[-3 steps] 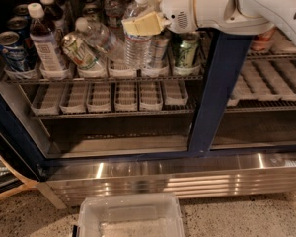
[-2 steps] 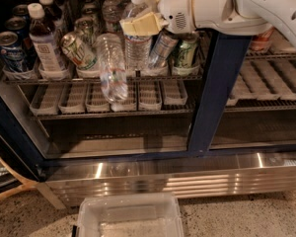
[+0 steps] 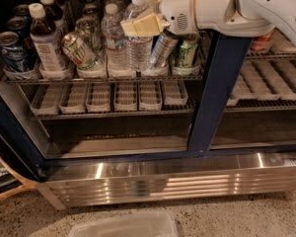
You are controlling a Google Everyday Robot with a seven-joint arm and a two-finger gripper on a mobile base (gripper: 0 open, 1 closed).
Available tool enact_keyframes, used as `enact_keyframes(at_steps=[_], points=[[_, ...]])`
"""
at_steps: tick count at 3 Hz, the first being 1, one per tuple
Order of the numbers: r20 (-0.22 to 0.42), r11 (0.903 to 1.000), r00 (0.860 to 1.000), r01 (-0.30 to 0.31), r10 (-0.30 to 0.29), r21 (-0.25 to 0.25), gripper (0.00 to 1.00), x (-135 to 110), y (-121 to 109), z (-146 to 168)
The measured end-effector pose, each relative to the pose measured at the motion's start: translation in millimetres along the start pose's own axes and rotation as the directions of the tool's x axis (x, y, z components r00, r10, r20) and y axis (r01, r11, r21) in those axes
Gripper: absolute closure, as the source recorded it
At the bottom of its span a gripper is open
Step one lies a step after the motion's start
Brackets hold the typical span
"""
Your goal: Pick water bottle from top shelf of fridge
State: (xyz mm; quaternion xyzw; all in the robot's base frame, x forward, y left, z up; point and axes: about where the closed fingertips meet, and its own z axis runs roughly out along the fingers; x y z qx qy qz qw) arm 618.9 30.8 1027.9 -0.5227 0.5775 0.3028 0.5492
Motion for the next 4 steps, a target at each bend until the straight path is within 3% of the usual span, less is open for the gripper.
enact_keyframes(at_steps=[4], points=[[0.019,0.999,1.0,0.024,-0.024,-0.036,1.0,-4,27,-5]])
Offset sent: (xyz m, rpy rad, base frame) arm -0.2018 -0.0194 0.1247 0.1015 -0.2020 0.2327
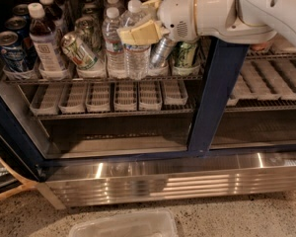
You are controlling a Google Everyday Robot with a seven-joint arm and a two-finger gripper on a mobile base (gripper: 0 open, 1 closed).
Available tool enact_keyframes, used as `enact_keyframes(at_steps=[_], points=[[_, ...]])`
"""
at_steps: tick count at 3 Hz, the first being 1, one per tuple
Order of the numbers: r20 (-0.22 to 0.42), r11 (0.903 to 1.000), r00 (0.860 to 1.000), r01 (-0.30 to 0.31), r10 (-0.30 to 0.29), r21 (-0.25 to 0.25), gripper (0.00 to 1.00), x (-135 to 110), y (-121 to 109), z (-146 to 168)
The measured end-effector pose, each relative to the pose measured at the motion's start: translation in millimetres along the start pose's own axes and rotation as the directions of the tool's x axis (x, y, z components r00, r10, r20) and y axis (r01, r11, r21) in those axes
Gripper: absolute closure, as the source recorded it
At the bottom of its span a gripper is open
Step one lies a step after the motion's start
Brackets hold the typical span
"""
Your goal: Pick water bottle from top shelf of fridge
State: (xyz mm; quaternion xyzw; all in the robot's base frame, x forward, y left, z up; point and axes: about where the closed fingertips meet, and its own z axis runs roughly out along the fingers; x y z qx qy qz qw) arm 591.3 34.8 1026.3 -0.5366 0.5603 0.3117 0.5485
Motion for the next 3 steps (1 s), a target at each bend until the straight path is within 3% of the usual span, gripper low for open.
enact_keyframes(at_steps=[3], points=[[0.009,0.9999,1.0,0.01,-0.01,0.01,1.0,2.0,6.9,-0.3]])
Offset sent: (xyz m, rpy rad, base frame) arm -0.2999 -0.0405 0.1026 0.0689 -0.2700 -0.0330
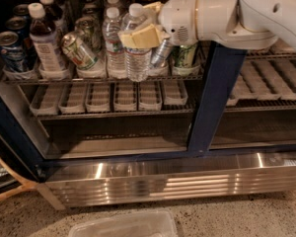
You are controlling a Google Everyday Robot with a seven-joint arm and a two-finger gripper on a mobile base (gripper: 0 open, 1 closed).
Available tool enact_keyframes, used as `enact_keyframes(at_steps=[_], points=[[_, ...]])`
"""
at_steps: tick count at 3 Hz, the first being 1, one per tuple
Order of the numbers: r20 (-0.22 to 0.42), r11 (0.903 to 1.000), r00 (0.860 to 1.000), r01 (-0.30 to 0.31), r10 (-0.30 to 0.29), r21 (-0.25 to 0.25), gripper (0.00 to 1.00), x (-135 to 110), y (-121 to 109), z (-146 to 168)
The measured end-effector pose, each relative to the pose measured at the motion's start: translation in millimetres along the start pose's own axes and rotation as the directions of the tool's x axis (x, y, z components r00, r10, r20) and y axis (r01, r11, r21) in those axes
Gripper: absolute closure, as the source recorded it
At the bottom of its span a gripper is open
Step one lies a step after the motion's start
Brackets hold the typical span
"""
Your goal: Pick water bottle from top shelf of fridge
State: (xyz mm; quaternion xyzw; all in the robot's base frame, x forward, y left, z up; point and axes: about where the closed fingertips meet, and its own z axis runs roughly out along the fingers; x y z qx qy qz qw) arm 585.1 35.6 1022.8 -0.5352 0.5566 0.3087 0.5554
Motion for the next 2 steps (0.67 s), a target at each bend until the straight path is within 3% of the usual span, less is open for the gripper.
enact_keyframes(at_steps=[2], points=[[0.001,1.0,1.0,0.001,-0.001,0.001,1.0,5.1,2.4,0.8]])
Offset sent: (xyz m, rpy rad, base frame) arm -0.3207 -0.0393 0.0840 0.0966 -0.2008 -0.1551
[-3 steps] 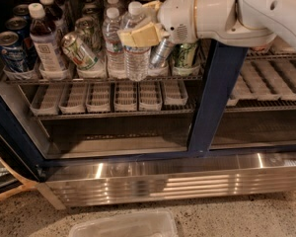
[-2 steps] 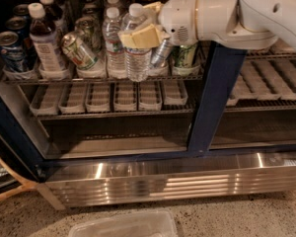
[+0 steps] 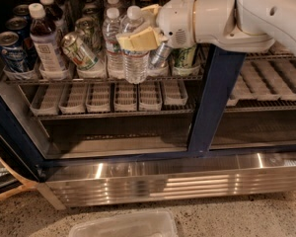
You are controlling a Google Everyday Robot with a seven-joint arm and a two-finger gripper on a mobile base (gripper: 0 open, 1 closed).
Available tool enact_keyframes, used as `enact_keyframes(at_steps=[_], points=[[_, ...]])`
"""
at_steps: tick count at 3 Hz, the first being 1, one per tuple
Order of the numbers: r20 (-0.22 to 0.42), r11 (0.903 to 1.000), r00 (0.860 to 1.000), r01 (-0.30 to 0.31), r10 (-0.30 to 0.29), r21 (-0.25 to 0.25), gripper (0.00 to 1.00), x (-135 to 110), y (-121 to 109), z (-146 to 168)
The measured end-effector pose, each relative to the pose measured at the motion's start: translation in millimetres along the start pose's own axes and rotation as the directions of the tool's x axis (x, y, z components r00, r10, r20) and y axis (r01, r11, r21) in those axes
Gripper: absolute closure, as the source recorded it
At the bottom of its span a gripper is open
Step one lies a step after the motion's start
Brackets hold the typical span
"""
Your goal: Pick water bottle from top shelf of fridge
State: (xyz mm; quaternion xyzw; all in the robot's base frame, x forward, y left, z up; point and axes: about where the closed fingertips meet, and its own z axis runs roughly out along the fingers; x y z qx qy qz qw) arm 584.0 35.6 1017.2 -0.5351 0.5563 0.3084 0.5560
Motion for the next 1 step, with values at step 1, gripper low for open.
enact_keyframes(at_steps=[1], points=[[0.01,0.9998,1.0,0.012,-0.012,0.013,1.0,-5.9,5.5,-1.5]])
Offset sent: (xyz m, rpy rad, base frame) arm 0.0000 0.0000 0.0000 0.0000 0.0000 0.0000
